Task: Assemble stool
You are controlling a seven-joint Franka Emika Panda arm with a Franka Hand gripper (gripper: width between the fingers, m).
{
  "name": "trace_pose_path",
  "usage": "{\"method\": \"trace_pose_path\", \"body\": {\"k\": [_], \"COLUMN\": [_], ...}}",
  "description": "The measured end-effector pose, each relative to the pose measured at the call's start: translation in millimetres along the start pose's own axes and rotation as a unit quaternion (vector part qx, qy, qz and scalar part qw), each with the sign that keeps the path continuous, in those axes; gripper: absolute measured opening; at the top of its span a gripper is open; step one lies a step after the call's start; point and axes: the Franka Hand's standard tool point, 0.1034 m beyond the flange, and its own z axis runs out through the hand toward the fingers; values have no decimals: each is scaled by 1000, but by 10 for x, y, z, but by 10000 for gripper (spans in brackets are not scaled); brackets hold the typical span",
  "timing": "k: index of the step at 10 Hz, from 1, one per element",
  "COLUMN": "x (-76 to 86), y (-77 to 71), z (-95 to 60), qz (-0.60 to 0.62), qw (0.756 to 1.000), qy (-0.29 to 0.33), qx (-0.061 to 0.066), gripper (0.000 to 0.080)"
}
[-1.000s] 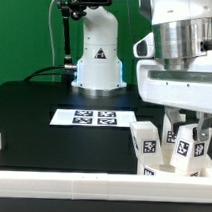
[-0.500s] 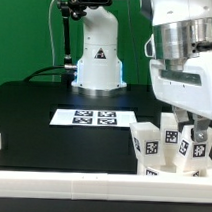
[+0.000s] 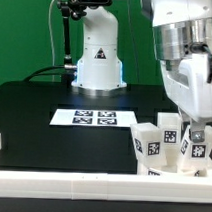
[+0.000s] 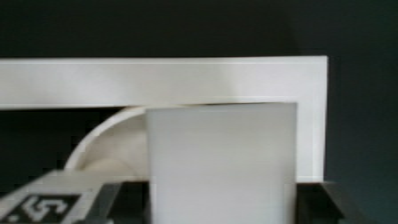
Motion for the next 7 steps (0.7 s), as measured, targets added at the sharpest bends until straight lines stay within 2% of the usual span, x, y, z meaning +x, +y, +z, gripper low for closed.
{"method": "trace_pose_path", "body": {"k": [5, 7], "x": [-42, -29], "y": [-18, -22], "z": [9, 6], "qz": [177, 204], "qw": [984, 978], "qy": [-18, -27], "qx": [29, 30], "gripper": [340, 340]}}
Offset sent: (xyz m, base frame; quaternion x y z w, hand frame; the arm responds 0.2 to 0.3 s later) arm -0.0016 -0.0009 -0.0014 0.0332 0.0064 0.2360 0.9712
